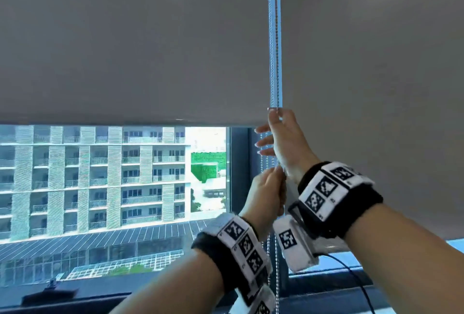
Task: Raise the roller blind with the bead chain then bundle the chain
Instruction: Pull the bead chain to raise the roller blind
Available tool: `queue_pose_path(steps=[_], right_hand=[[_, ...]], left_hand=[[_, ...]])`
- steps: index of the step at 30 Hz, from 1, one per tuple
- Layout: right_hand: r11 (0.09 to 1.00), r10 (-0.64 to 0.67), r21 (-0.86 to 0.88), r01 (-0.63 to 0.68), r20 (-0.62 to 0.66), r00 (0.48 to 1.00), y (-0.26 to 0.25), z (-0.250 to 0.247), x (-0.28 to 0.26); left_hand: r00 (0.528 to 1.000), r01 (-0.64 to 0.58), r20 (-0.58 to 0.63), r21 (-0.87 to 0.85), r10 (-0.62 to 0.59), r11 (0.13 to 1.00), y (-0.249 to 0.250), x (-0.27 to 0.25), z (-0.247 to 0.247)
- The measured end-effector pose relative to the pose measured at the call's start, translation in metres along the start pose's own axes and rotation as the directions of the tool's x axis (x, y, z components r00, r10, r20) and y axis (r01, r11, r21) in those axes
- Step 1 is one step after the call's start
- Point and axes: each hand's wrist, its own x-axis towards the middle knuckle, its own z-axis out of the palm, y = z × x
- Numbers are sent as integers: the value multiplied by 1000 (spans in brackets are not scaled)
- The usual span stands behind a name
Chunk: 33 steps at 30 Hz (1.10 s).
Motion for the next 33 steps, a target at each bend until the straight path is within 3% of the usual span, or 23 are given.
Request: queue_pose_path(steps=[5, 7, 9, 13, 16, 19, 22, 25, 28, 33], right_hand=[[992, -97, -85, 90, -88, 991, 6, 5, 5], [973, -169, -171, 153, -79, 982, 6, 6, 0], [961, -194, -213, 178, -57, 979, 8, 6, -7], [983, -93, -158, 94, 12, 996, 32, 1, -28], [979, -110, -169, 117, 49, 993, 59, -1, -43], [935, -140, -321, 154, 68, 988, 80, -5, -64], [928, -78, -355, 108, 100, 992, 95, -8, -87], [957, 12, -287, 34, 159, 987, 108, -9, -96], [979, 73, -199, -30, 208, 975, 105, -12, -92], [989, 82, -136, -66, 115, 990, 65, -19, -65]], left_hand=[[994, 83, 75, -68, -78, 994, -9, -7, -5], [985, 137, 109, -19, -134, 990, -5, -3, -7], [966, 215, 166, -87, -199, 973, 4, 4, -12], [959, 184, 240, -135, -148, 974, 37, 25, -21], [959, 133, 270, -157, -87, 979, 69, 41, -16], [977, 57, 210, -131, -28, 990, 93, 51, -5], [996, -42, 78, -108, 51, 993, 102, 57, 2], [989, -145, -14, -38, 144, 989, 94, 59, 6], [985, -172, -17, -75, 171, 982, 84, 55, 8], [988, -152, -33, -37, 151, 988, 77, 47, 4]])
